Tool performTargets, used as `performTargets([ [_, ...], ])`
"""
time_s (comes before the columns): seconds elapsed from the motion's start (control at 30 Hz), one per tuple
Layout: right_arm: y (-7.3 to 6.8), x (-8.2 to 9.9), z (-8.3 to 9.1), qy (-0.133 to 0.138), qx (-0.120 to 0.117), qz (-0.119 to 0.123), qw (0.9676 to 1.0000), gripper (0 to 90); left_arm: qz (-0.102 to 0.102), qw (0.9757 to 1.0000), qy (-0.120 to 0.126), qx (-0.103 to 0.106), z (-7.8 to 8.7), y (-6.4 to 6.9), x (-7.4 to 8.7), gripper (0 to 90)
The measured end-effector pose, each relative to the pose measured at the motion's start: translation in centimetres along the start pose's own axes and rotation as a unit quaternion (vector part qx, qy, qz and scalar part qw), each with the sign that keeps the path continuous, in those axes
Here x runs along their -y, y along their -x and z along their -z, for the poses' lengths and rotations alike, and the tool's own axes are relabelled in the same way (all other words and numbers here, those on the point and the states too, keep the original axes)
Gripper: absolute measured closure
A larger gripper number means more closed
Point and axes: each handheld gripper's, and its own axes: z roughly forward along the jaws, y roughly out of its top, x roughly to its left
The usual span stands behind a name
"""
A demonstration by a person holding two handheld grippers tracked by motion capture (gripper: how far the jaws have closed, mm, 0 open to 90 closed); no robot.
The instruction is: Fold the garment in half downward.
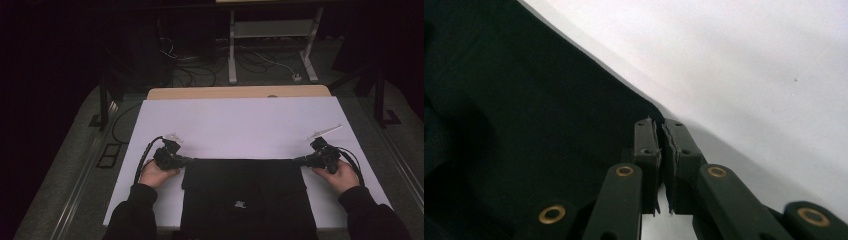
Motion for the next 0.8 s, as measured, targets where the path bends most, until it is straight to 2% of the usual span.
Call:
performTargets([
  [0.13,0.0,0.0,0.1,0.003,0.001,-0.001,1.0000,84.3,0.013,0.9999,0.003,0.008,0.1,-0.2,0.1,85.6],
  [0.23,0.0,0.0,0.2,0.002,-0.001,-0.003,1.0000,84.6,0.001,1.0000,-0.001,-0.002,0.2,0.1,0.0,86.0],
  [0.37,0.2,0.0,0.3,0.003,-0.012,-0.020,0.9997,84.9,-0.015,0.9997,-0.004,-0.017,0.3,0.4,-0.1,86.1],
  [0.53,0.4,-0.1,0.6,0.011,-0.011,-0.031,0.9994,86.0,-0.014,0.9992,0.012,-0.035,0.7,0.5,-0.3,86.2],
  [0.67,0.2,-0.3,0.2,0.000,0.013,-0.028,0.9995,86.6,-0.022,0.9970,0.039,-0.063,1.1,0.8,-0.6,86.3],
  [0.73,0.2,-0.5,0.2,0.000,0.025,-0.028,0.9993,86.7,-0.027,0.9949,0.051,-0.083,1.3,1.0,-0.9,86.4],
  [0.8,0.3,-0.6,0.4,0.005,0.037,-0.031,0.9988,86.8,-0.023,0.9927,0.067,-0.097,1.5,1.0,-1.2,86.4],
])
